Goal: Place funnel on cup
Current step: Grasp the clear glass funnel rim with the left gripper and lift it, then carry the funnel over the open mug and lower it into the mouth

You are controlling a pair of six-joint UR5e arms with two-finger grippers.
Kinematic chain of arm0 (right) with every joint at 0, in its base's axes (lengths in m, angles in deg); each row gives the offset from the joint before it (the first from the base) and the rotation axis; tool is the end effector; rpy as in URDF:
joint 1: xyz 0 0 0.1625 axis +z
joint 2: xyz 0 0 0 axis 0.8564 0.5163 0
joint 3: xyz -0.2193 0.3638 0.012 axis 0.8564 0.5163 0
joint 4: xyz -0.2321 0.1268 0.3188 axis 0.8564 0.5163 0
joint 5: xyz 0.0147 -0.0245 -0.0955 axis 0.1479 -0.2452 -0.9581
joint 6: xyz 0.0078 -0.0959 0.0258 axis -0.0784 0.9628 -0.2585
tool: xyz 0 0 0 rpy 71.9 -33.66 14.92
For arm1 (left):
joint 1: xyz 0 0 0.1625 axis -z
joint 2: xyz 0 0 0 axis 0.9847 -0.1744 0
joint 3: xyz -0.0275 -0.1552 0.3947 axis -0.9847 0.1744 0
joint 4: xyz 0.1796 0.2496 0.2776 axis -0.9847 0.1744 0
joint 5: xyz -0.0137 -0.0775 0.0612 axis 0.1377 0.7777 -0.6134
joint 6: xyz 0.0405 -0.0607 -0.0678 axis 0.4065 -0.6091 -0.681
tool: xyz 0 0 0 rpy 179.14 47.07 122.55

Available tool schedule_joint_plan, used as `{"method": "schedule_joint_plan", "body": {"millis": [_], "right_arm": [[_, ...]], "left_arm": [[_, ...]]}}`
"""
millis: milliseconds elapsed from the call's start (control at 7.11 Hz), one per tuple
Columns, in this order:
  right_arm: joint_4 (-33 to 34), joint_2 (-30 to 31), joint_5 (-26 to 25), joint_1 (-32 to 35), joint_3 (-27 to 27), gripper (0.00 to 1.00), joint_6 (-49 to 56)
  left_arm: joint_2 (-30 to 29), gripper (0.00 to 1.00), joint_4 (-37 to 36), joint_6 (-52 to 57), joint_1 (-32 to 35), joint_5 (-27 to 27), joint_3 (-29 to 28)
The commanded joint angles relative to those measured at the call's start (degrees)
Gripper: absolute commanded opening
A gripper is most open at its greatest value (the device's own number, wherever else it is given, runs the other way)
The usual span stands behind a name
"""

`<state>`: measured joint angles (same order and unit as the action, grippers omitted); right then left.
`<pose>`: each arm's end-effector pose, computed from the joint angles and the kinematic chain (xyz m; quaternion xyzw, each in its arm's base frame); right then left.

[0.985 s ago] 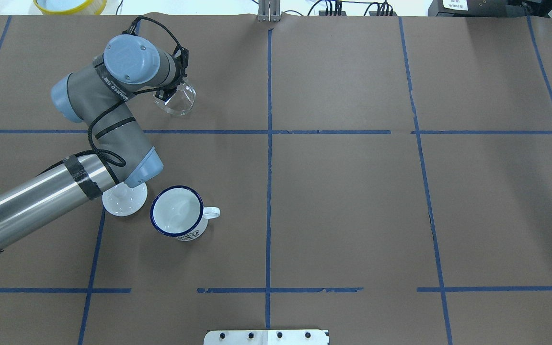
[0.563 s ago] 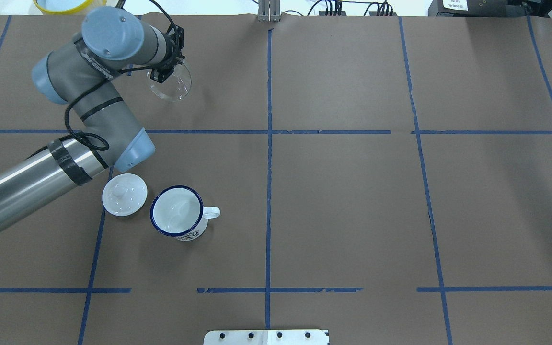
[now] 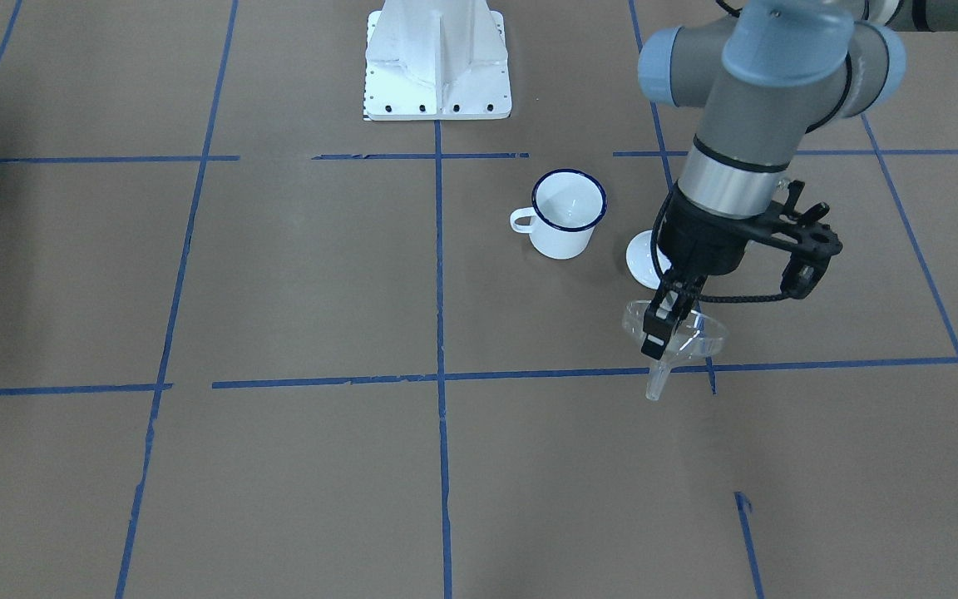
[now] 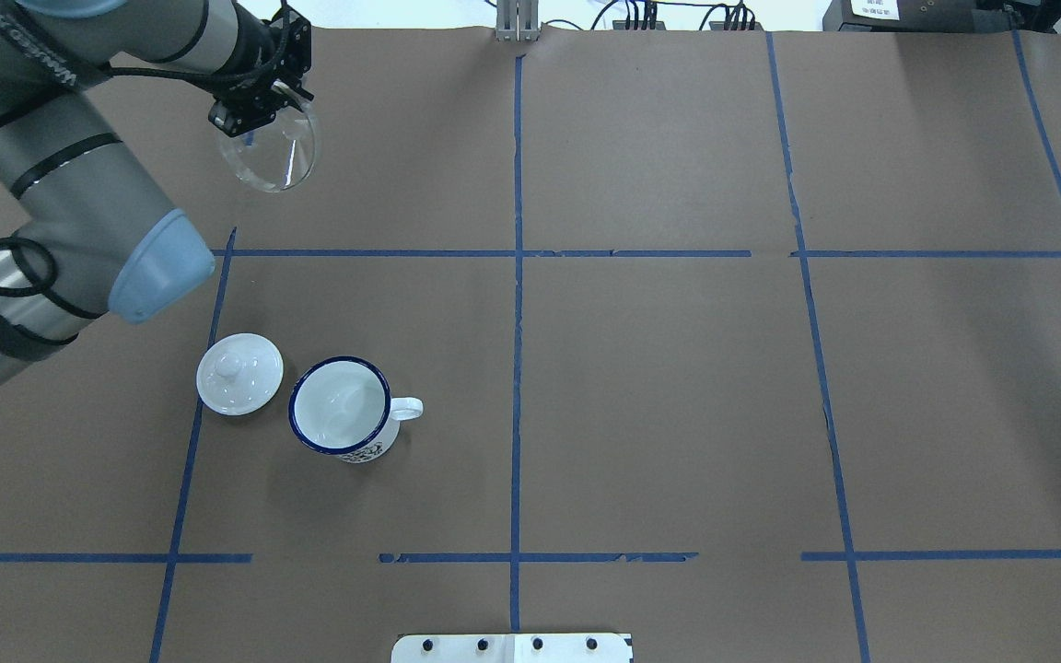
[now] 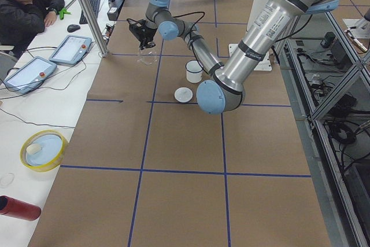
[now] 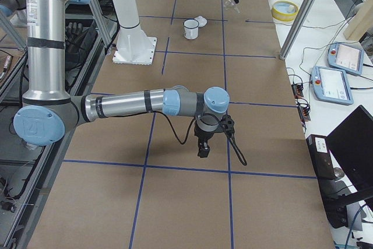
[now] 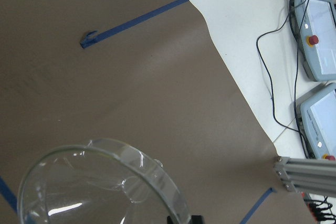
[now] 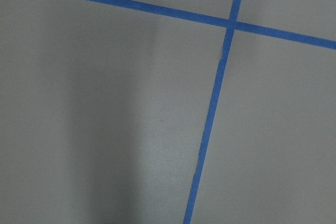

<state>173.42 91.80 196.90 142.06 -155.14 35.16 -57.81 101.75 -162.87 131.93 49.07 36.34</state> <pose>0.0112 -0.4617 0.6050 -0.0261 -0.3613 -0.1055 0.9261 0.3155 -0.5682 0.1851 0.0036 0.4688 -0.4259 0.7738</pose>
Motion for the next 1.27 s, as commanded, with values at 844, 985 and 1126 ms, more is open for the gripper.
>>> {"method": "schedule_joint_plan", "body": {"millis": [844,985,1126], "right_arm": [[0.0,0.0,0.0,0.0,0.0,1.00,0.0],[0.0,0.0,0.0,0.0,0.0,1.00,0.0],[0.0,0.0,0.0,0.0,0.0,1.00,0.0]], "left_arm": [[-3.7,0.00,-35.7,24.8,-19.2,4.1,13.2],[-4.6,0.00,-35.6,25.5,-20.1,3.1,10.9],[-4.9,0.00,-35.5,26.5,-20.6,3.1,10.0]]}}
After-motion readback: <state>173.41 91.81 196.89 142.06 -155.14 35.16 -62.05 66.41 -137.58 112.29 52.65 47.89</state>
